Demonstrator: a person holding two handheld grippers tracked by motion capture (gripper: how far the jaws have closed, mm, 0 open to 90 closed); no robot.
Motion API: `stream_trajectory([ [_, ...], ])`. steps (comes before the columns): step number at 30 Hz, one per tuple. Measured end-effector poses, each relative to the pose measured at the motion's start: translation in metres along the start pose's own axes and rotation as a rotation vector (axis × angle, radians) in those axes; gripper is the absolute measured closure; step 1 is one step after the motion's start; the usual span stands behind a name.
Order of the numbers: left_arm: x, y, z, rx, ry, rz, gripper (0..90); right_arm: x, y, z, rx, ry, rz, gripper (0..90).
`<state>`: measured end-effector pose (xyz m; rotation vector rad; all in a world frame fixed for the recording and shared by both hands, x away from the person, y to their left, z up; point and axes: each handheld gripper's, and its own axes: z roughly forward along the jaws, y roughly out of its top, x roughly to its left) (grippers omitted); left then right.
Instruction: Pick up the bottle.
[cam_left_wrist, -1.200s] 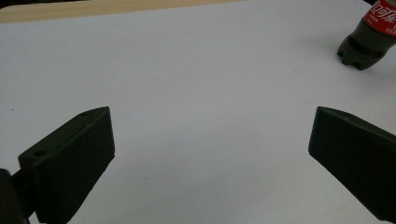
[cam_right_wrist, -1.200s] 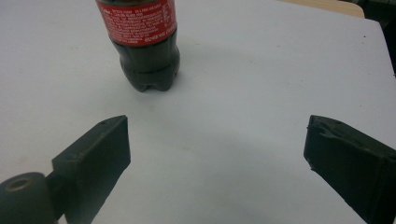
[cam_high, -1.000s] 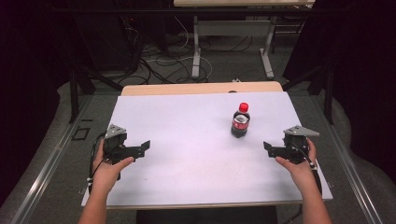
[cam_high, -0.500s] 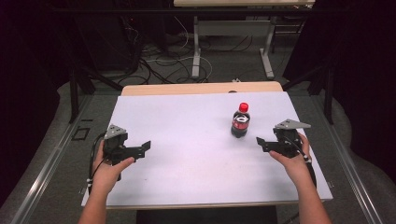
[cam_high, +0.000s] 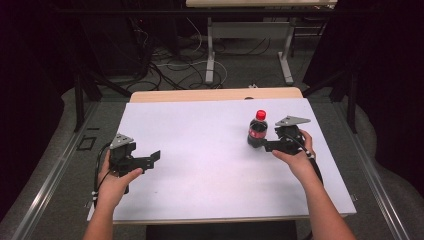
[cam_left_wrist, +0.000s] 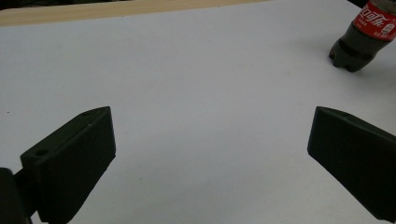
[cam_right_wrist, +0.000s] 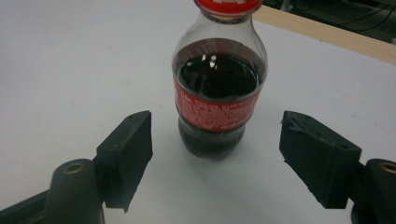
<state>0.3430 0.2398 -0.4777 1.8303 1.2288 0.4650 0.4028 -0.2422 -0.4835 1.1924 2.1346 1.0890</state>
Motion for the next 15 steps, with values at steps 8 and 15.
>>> stream_trajectory([
  [8, 0.000, 0.000, 0.000, 0.001, 0.001, 0.000, 1.1, 0.001, 0.011, 0.014, -0.007, 0.005, -0.011, 27.2],
  [15, 0.001, -0.001, 0.001, 0.009, 0.000, -0.001, 1.3, -0.002, 0.014, 0.027, -0.015, 0.008, -0.017, 27.1],
])
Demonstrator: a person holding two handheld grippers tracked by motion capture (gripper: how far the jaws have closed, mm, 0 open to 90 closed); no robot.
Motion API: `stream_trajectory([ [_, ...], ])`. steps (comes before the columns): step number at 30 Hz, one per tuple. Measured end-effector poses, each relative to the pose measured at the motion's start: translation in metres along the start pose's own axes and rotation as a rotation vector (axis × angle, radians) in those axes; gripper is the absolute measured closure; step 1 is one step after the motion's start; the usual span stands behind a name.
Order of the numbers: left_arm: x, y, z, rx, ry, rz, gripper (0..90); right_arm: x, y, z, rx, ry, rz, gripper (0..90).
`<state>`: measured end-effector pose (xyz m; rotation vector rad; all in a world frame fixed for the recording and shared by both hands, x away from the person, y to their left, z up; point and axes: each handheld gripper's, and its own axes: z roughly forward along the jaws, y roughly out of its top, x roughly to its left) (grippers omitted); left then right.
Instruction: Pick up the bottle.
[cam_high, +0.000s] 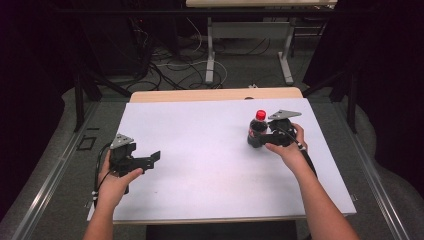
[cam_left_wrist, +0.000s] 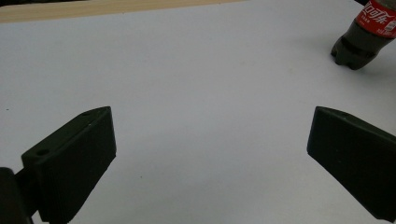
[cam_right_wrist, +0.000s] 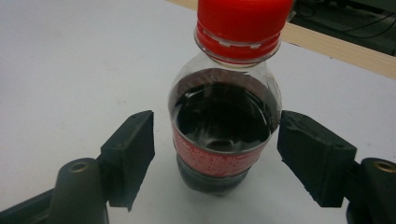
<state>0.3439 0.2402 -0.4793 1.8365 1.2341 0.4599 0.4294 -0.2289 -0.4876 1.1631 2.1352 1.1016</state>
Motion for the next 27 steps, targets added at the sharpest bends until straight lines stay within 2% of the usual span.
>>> stream_trajectory([
  [3, 0.000, 0.000, 0.001, 0.001, 0.001, 0.000, 1.4, -0.001, -0.002, 0.006, 0.009, -0.008, 0.014, 26.9],
  [7, 0.000, -0.001, 0.002, -0.001, 0.004, -0.004, 1.6, -0.002, -0.003, 0.012, 0.023, -0.008, 0.001, 27.0],
  [9, 0.001, -0.001, 0.002, 0.002, 0.000, -0.006, 1.6, -0.002, -0.004, 0.015, 0.025, -0.006, 0.010, 27.0],
  [17, 0.001, -0.001, 0.003, 0.007, 0.001, -0.003, 1.9, -0.002, -0.005, 0.022, 0.029, -0.013, -0.013, 27.1],
  [27, 0.002, -0.002, 0.003, 0.015, 0.003, -0.007, 2.1, -0.003, -0.008, 0.028, 0.018, -0.013, 0.018, 27.8],
])
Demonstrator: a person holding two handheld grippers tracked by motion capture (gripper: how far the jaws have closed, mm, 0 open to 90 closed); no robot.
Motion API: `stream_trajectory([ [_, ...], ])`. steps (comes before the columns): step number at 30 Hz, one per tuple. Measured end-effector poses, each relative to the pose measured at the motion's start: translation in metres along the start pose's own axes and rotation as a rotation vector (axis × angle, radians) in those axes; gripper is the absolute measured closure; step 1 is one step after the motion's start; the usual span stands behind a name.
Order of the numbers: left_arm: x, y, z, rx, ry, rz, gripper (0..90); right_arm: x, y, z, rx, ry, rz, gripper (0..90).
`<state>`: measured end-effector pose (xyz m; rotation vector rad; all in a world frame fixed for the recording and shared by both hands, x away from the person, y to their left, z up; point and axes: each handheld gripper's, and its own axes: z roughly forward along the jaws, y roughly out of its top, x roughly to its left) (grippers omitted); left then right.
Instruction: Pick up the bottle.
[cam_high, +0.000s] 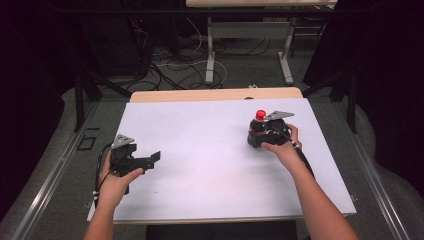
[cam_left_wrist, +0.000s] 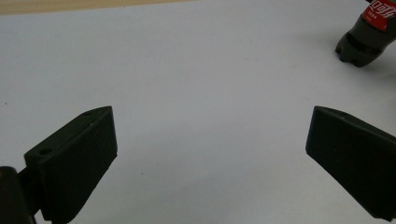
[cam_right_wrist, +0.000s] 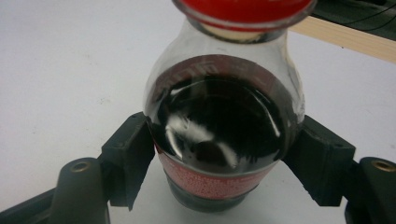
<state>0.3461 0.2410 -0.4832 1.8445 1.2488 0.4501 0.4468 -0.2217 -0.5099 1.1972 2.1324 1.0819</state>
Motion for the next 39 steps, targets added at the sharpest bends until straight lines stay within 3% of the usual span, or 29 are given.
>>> stream_trajectory([
  [17, 0.0017, -0.0006, 0.0001, 0.003, 0.005, -0.008, 2.7, 0.0012, -0.0026, 0.0028, 0.007, -0.009, 0.003, 28.0],
  [22, 0.0022, -0.0008, 0.0004, 0.004, 0.007, -0.007, 2.9, -0.0008, -0.0096, 0.0029, -0.048, -0.002, 0.005, 28.5],
  [39, 0.0021, -0.0019, 0.0023, -0.005, 0.013, -0.026, 3.9, 0.0010, -0.0067, 0.0027, -0.032, -0.003, 0.017, 28.6],
])
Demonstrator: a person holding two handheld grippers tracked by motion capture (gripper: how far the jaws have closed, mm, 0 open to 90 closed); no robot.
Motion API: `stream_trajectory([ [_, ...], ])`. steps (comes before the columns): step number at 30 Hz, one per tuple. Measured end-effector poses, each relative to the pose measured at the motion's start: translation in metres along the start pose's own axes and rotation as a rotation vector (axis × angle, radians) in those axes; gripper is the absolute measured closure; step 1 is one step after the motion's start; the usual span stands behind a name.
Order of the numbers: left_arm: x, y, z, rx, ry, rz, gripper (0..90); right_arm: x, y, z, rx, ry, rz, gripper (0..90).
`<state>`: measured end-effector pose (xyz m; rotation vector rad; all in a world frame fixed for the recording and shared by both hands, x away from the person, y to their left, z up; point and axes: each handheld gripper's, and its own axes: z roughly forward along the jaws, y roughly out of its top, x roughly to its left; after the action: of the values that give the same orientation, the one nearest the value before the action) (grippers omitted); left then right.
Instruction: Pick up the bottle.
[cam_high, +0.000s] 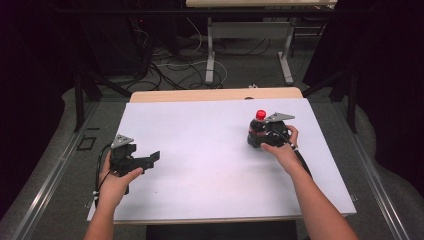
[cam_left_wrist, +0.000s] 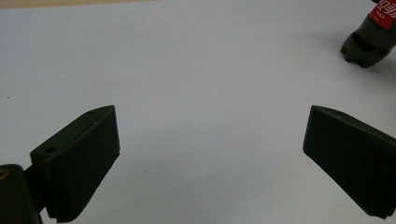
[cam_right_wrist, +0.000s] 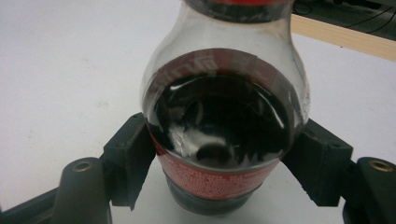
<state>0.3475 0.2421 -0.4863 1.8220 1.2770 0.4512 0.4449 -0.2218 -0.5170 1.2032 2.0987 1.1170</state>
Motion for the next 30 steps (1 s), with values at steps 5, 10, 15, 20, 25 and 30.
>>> stream_trajectory([
  [5, 0.000, -0.001, 0.001, -0.007, 0.002, -0.002, 4.2, -0.001, -0.001, 0.000, -0.009, 0.004, -0.004, 28.8],
  [10, 0.001, -0.001, 0.001, 0.008, -0.001, 0.004, 4.2, -0.002, 0.000, -0.001, 0.000, 0.015, -0.005, 29.0],
  [15, 0.001, -0.001, 0.002, 0.019, -0.005, 0.005, 4.2, -0.002, 0.001, -0.001, 0.002, 0.018, -0.015, 29.2],
  [20, 0.000, -0.002, 0.005, 0.011, 0.007, 0.001, 4.2, 0.000, 0.002, -0.003, 0.009, 0.012, -0.018, 29.5],
  [25, -0.001, -0.001, 0.005, 0.022, 0.004, 0.001, 4.4, 0.005, 0.003, -0.009, 0.010, 0.017, -0.004, 29.6],
  [30, -0.006, -0.002, 0.008, 0.019, 0.004, 0.004, 5.1, 0.015, 0.005, -0.021, 0.012, 0.021, -0.019, 29.6],
])
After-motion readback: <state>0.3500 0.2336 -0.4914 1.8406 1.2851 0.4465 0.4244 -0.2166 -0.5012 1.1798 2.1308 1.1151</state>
